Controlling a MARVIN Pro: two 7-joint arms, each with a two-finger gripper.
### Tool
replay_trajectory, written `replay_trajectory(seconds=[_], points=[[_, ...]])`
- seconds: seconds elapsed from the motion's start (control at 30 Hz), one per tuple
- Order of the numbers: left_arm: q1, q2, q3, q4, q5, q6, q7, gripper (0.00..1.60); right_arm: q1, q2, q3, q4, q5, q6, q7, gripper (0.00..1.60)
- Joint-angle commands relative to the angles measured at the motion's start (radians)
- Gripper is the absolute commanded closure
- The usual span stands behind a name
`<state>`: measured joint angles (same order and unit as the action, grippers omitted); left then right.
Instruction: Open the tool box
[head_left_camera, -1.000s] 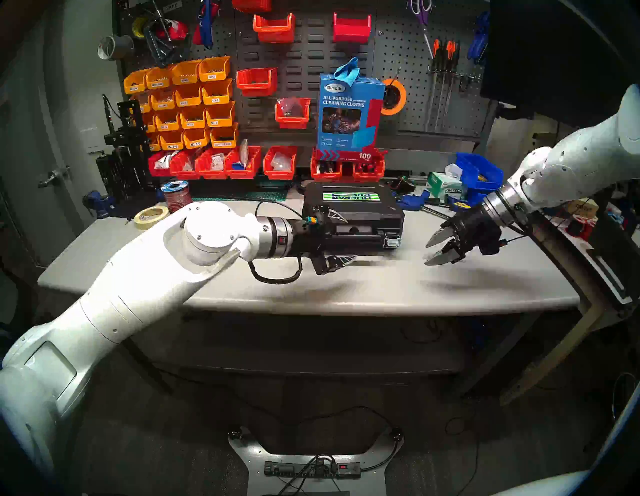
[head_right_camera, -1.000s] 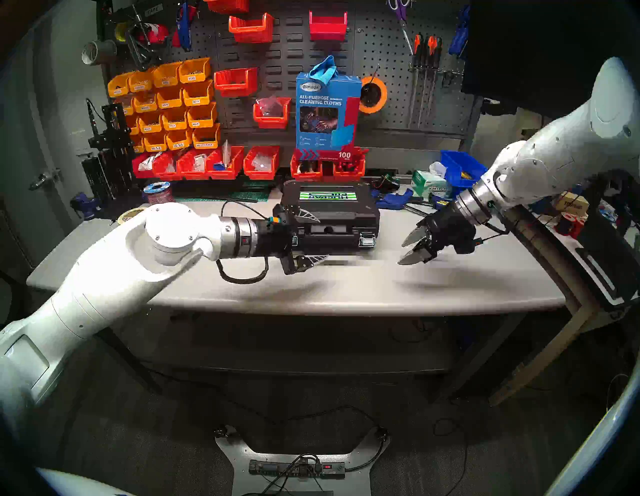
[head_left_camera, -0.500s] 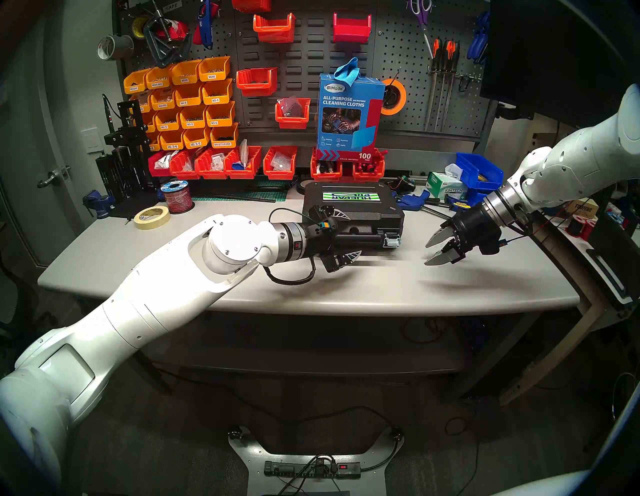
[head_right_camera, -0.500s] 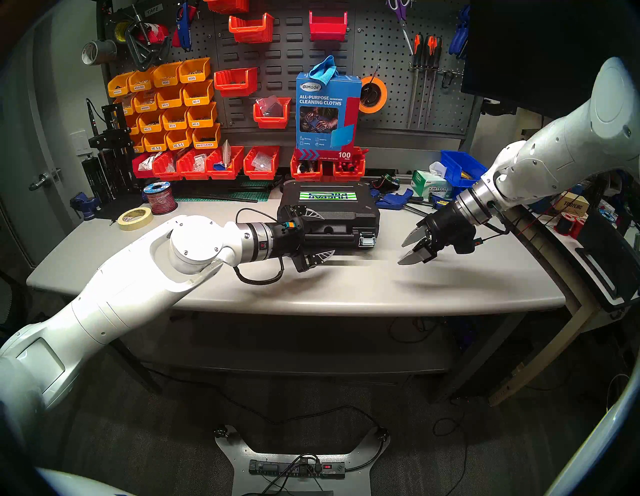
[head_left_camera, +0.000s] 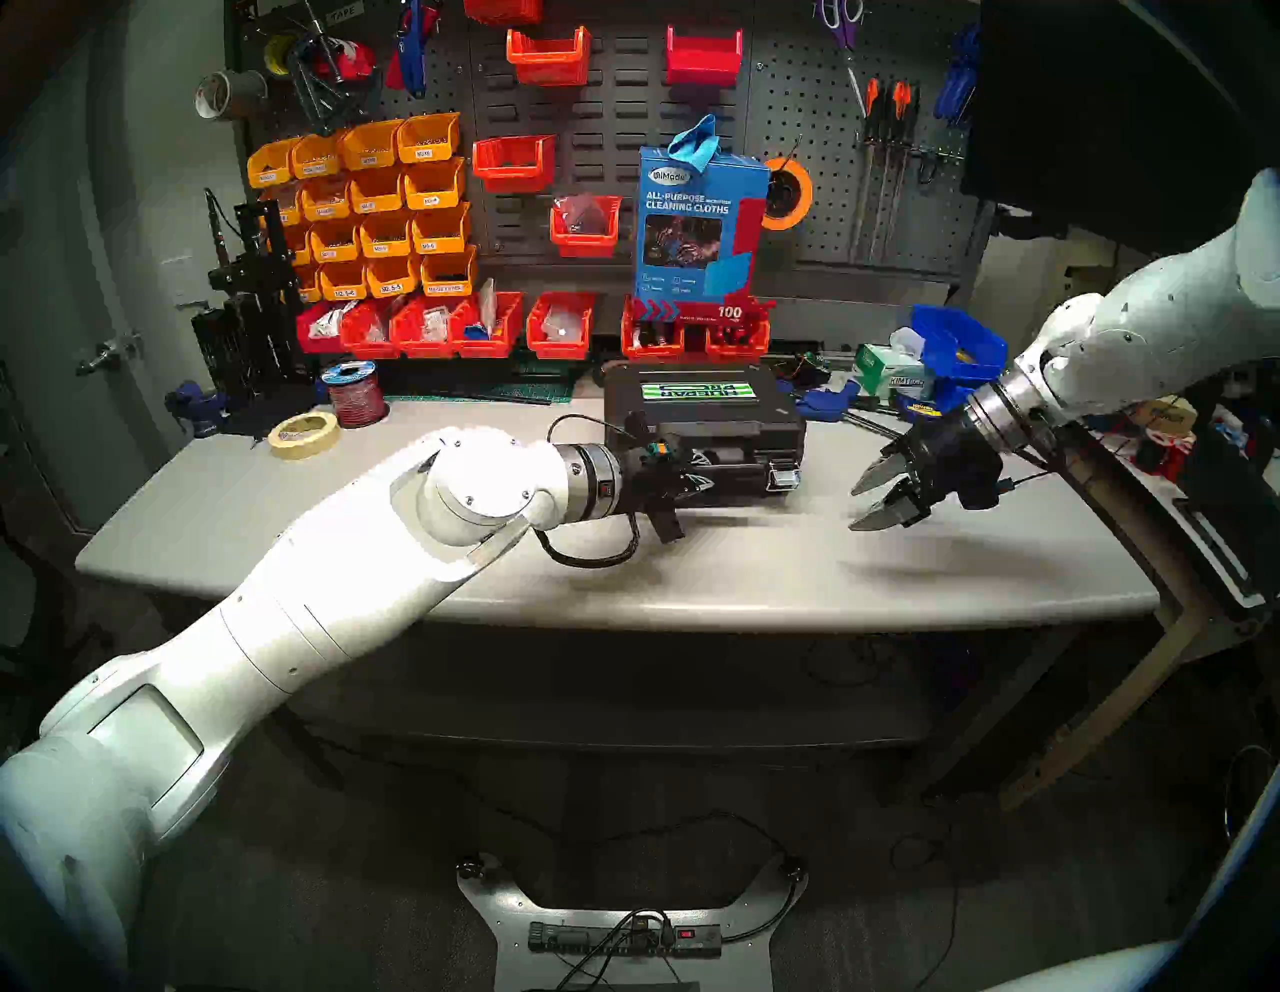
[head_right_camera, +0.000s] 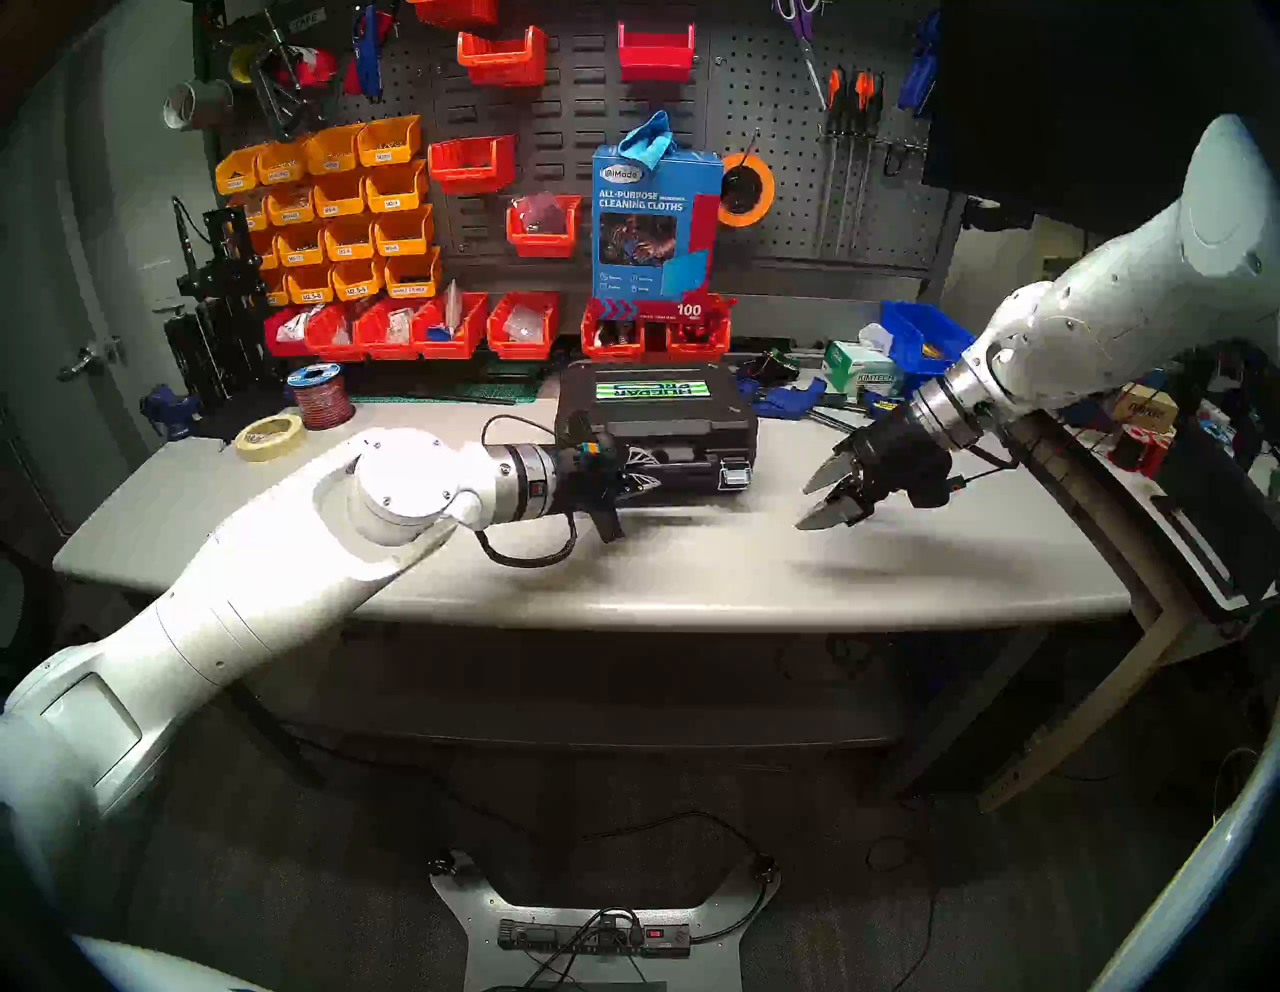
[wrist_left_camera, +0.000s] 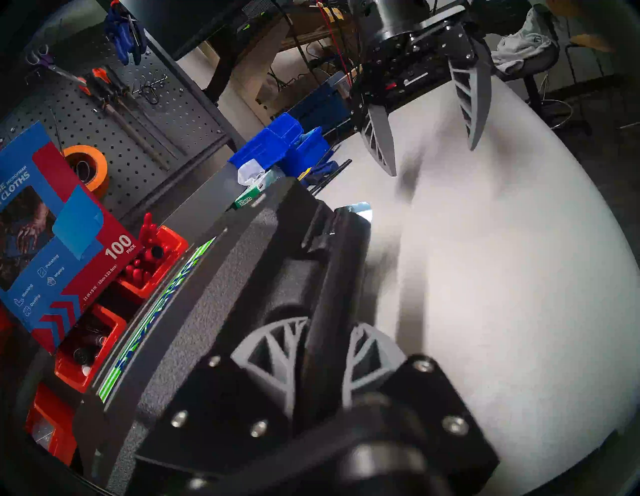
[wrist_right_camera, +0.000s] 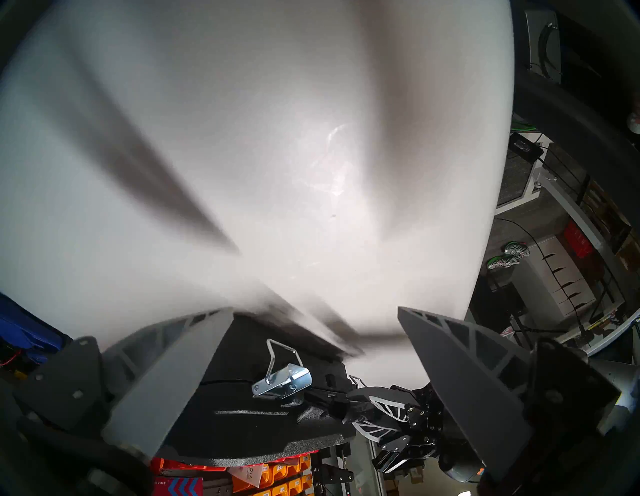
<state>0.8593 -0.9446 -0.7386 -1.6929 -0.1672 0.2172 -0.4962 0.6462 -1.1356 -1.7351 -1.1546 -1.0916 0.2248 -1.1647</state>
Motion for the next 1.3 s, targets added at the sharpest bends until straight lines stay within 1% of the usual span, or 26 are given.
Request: replay_trajectory(seconds=[0.0, 0.3, 0.43, 0.47, 0.57, 0.9, 0.93, 1.07, 1.2, 1.23, 1.27], points=[[-0.077, -0.001, -0.073, -0.039, -0.049, 0.000, -0.034, 1.60, 0.007, -0.002, 0.000, 0.003, -0.001, 0.001, 0.001, 0.00], [-0.156, -0.022, -0.136, -0.020, -0.095, 0.038, -0.115, 1.60, 0.007, -0.002, 0.000, 0.003, -0.001, 0.001, 0.000, 0.00], [-0.197, -0.042, -0.174, 0.024, -0.118, 0.078, -0.131, 1.60, 0.006, -0.002, 0.000, 0.003, -0.001, 0.001, 0.000, 0.00], [-0.197, -0.050, -0.194, 0.033, -0.120, 0.085, -0.134, 1.60, 0.006, -0.002, 0.000, 0.003, -0.001, 0.001, 0.000, 0.00], [-0.223, -0.066, -0.225, 0.068, -0.134, 0.111, -0.148, 1.60, 0.006, -0.002, 0.000, 0.003, -0.001, 0.001, 0.000, 0.00], [-0.306, -0.156, -0.346, 0.230, -0.168, 0.243, -0.185, 1.60, 0.006, -0.002, 0.000, 0.004, -0.001, 0.001, 0.000, 0.00], [-0.319, -0.175, -0.366, 0.255, -0.171, 0.272, -0.190, 1.60, 0.006, -0.002, 0.000, 0.004, -0.001, 0.001, 0.000, 0.00], [-0.361, -0.214, -0.390, 0.322, -0.176, 0.343, -0.195, 1.60, 0.005, -0.002, 0.000, 0.004, -0.001, 0.001, 0.000, 0.00], [-0.387, -0.256, -0.419, 0.399, -0.175, 0.418, -0.179, 1.60, 0.005, -0.002, 0.000, 0.004, -0.001, 0.001, 0.000, 0.00], [-0.407, -0.262, -0.413, 0.430, -0.178, 0.443, -0.174, 1.60, 0.005, -0.002, 0.000, 0.004, 0.000, 0.001, 0.000, 0.00], [-0.406, -0.267, -0.421, 0.436, -0.176, 0.457, -0.166, 1.60, 0.005, -0.002, 0.000, 0.004, 0.000, 0.001, 0.000, 0.00]])
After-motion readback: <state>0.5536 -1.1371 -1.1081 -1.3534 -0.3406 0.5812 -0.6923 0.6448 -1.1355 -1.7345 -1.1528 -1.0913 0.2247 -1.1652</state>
